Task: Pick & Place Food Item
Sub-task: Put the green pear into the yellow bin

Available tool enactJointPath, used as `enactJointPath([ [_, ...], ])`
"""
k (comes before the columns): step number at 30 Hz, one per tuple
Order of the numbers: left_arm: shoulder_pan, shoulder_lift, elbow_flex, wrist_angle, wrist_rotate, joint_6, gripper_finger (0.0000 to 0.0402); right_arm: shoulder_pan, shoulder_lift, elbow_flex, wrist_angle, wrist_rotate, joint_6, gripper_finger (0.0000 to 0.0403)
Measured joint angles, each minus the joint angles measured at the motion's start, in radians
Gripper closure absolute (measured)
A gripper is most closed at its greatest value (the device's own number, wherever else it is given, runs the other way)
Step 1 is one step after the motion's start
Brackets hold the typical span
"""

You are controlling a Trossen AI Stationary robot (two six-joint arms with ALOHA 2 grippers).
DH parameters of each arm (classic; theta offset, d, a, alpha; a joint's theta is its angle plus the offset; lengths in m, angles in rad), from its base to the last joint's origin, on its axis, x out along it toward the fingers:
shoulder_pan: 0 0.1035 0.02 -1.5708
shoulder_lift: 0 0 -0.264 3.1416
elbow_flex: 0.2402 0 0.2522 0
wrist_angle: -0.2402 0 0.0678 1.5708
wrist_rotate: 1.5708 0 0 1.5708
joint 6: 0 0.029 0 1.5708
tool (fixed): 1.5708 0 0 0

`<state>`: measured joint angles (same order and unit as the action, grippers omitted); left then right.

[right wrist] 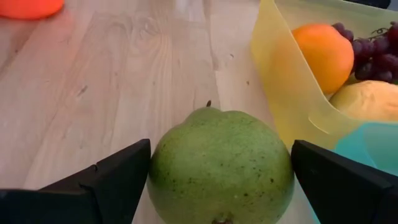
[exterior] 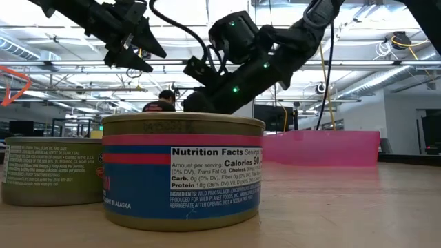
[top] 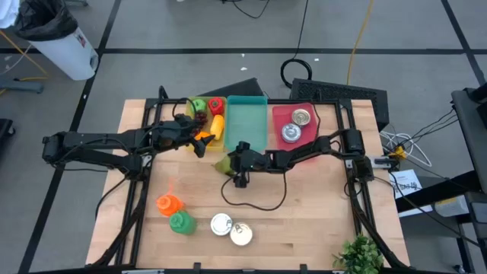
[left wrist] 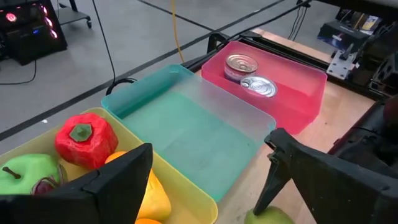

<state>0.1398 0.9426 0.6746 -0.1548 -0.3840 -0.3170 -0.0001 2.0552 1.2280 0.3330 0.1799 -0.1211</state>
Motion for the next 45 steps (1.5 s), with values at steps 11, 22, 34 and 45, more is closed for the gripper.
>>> enactJointPath([
  [11,0.000,0.000,0.000,0.000,0.000,0.001,0.0016,-0.001,-0.002,0.001,-0.060,-0.073,0.033,0.0092],
  [22,0.000,0.000,0.000,0.001,0.000,-0.006,0.0028,0.022,0.001,-0.001,-0.127,-0.079,0.074,0.0044],
  [34,0.000,0.000,0.000,0.000,0.000,-0.026,0.0022,0.034,-0.071,-0.005,-0.238,-0.111,0.071,0.0108],
  [45,-0.006,0.000,-0.001,-0.011,0.037,-0.052,0.0020,0.151,-0.512,-0.274,-0.297,0.061,0.113,0.0112],
])
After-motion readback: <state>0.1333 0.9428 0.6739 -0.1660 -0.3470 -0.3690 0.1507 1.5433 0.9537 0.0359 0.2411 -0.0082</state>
